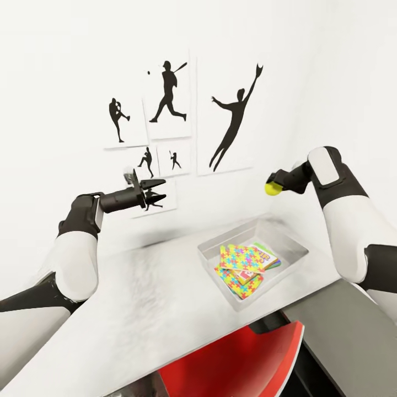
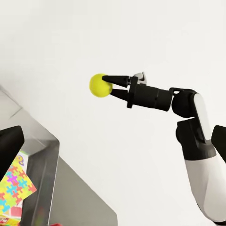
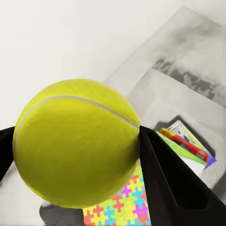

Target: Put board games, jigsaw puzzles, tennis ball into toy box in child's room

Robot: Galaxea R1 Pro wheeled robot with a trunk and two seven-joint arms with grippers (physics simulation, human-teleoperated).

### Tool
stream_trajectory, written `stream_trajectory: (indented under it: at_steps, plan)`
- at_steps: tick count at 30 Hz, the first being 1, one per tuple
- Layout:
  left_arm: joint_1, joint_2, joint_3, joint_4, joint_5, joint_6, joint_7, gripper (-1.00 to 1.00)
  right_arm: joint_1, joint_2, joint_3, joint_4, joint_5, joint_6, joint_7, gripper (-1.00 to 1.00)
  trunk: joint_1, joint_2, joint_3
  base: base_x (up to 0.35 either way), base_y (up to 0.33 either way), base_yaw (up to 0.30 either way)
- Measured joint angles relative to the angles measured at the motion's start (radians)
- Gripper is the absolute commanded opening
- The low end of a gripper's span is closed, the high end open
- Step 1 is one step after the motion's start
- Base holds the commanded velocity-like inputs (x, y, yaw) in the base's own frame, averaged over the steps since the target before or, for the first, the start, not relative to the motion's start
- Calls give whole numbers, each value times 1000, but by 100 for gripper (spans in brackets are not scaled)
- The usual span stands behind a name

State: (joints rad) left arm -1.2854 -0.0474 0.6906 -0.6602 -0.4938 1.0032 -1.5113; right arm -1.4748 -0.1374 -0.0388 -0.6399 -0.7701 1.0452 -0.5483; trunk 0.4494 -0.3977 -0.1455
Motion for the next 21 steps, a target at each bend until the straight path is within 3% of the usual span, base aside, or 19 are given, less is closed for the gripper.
stream_trajectory:
  at_steps: [3,10,21]
  plan:
    - [0,0,0,0,-1,0,0,100,1,0,6,1,-26,0,0,-100,0,0,-2,0,0,-196]
    - [0,0,0,0,0,0,0,100,2,-1,7,1,-32,0,0,-100,0,0,-6,0,0,-215]
    - [0,3,-1,0,2,0,-1,100,6,12,4,5,-35,0,0,-100,0,0,-15,0,0,12]
